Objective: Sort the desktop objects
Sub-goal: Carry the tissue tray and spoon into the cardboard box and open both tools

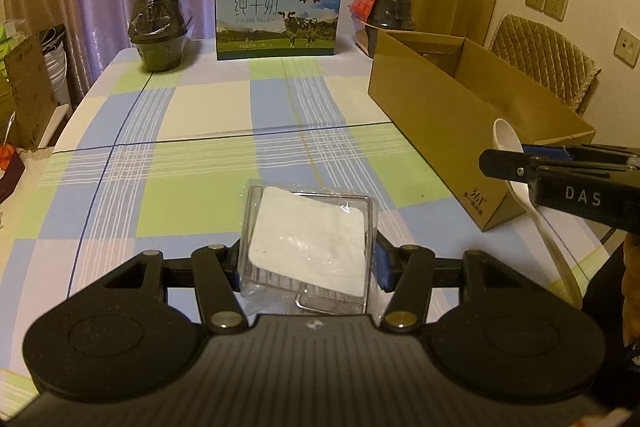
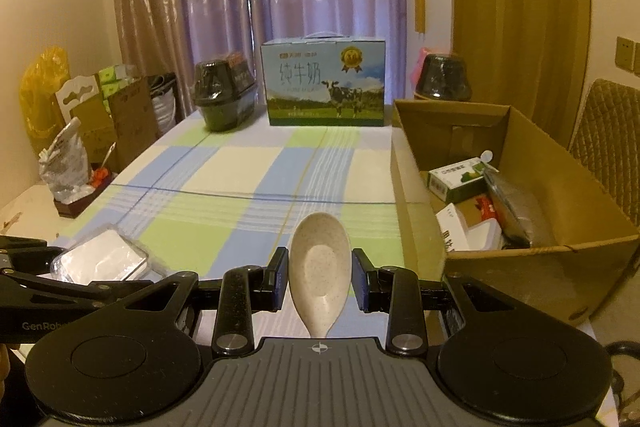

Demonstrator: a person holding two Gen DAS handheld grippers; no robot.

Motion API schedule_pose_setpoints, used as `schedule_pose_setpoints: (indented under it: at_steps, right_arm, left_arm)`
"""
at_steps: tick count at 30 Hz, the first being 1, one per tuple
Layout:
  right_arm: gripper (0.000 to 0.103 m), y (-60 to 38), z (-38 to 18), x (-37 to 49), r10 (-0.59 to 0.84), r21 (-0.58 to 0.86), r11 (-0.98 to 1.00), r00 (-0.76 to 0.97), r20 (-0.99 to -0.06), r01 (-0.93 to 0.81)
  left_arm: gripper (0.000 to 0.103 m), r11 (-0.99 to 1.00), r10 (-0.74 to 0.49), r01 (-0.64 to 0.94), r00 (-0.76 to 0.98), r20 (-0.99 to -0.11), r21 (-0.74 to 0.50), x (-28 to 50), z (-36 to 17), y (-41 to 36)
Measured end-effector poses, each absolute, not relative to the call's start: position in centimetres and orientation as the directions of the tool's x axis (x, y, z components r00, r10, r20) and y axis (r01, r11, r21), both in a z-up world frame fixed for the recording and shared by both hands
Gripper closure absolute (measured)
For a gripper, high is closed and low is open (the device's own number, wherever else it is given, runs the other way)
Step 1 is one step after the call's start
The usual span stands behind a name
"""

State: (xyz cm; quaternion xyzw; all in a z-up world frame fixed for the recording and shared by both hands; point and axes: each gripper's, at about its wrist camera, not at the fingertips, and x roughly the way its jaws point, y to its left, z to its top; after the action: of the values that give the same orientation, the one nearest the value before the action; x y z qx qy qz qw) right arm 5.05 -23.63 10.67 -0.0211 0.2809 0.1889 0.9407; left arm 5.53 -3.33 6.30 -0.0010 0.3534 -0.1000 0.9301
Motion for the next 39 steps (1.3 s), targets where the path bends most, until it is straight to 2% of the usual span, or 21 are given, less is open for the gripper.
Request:
schedule_pose_setpoints:
  at_steps: [39]
  right_arm:
    - [0.073,-32.3,13.9,5.3,0.221,0.088,0.975,0.842,-0.492,-0.205]
  left_arm:
    - [0.052,0.949,-0.284,0.300,0.692,-0.664,-0.094,6.7,8.1,-9.8]
